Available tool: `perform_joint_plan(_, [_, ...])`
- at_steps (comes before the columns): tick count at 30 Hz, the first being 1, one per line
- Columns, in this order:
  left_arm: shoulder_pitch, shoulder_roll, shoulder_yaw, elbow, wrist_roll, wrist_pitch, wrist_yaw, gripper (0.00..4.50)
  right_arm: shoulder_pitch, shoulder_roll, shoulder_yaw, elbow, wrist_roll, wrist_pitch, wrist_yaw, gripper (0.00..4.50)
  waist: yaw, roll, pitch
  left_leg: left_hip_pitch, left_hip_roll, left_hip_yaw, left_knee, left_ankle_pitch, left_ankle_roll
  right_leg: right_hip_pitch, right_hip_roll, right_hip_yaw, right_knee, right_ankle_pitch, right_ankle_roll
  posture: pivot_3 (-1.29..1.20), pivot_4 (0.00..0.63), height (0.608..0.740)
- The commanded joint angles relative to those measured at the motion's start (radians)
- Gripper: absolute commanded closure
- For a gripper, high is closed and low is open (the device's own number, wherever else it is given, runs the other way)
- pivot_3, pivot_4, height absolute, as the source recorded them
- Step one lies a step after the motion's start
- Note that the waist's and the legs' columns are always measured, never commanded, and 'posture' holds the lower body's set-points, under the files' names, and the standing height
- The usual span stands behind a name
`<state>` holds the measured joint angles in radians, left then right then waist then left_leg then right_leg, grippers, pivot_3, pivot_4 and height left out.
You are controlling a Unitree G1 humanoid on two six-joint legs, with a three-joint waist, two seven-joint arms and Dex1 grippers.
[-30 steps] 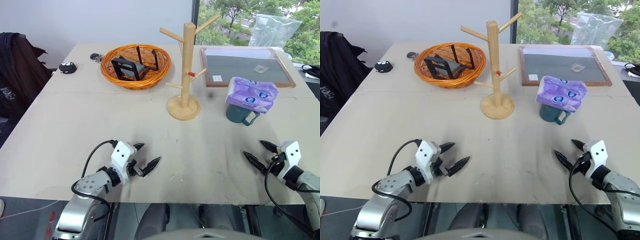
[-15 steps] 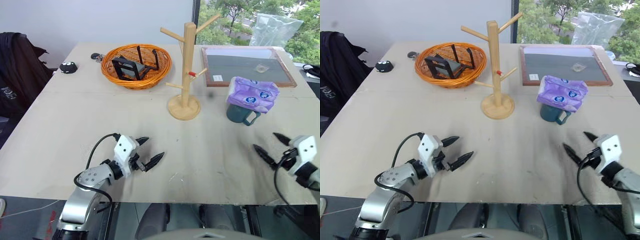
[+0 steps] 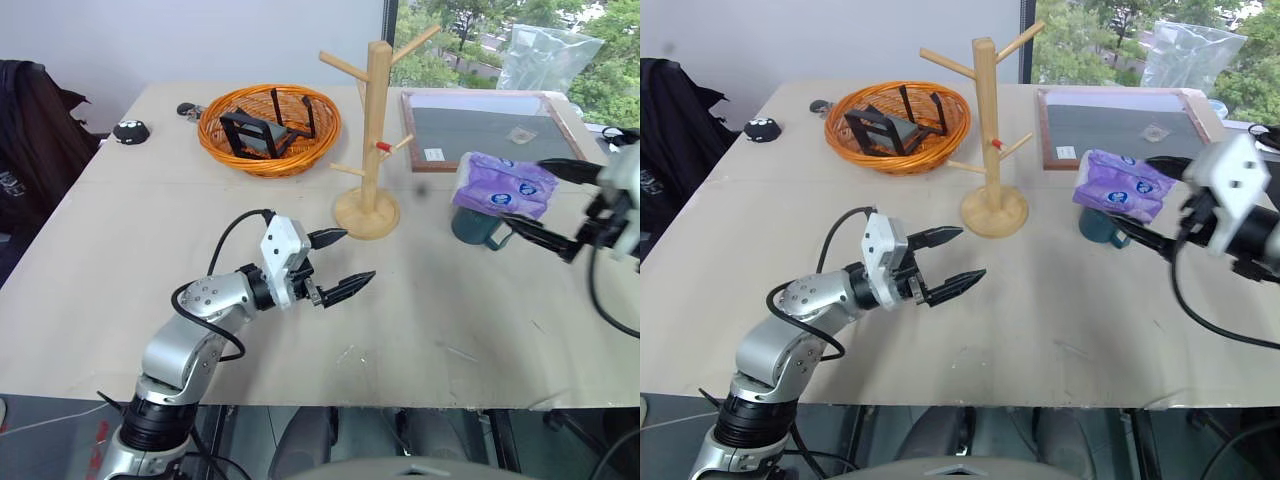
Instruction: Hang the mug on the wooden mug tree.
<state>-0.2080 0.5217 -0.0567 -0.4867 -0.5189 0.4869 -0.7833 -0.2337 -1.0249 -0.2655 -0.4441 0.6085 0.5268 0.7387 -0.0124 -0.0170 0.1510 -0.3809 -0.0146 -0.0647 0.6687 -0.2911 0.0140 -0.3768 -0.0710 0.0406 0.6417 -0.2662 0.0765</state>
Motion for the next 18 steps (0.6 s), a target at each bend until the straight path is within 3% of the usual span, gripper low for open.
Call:
perform_joint_plan(1, [-0.044, 0.024, 0.021, -0.08, -0.046, 0.036, 0.003, 0.0, -0.095, 0.033, 0.145, 0.124, -0.152, -0.098, 0.035, 0.03, 0.001, 0.0, 0.0, 0.0, 0.0, 0.0, 0.0, 0.0, 0.0, 0.0, 0.0, 0.0, 0.0, 0.0, 0.0, 0.0, 0.15, 0.74])
perform_joint_plan(11, [-0.039, 0.043, 0.048, -0.13, -0.049, 0.064, 0.055, 0.0, -0.224, 0.134, 0.286, 0.328, -0.387, -0.281, 0.035, 0.03, 0.001, 0.001, 0.001, -0.003, 0.0, 0.0, -0.001, 0.003, -0.005, -0.004, -0.001, 0.0, 0.0, 0.0, 0.0, 0.0, 0.15, 0.74])
perform_joint_plan(16, [-0.032, 0.031, 0.065, -0.121, -0.057, 0.047, 0.065, 0.0, -0.241, 0.168, 0.297, 0.382, -0.455, -0.337, 0.028, 0.03, 0.0, 0.001, 0.001, -0.002, 0.0, 0.0, 0.0, 0.003, -0.005, -0.004, 0.0, 0.0, 0.001, 0.0, 0.0, 0.0, 0.15, 0.74])
perform_joint_plan(18, [-0.038, 0.016, 0.069, -0.121, -0.071, 0.048, 0.072, 0.0, -0.245, 0.177, 0.294, 0.396, -0.475, -0.35, 0.031, 0.57, 0.001, 0.001, 0.001, -0.003, 0.0, 0.0, -0.001, 0.003, -0.005, -0.004, 0.0, 0.0, 0.0, 0.0, 0.0, 0.0, 0.15, 0.74])
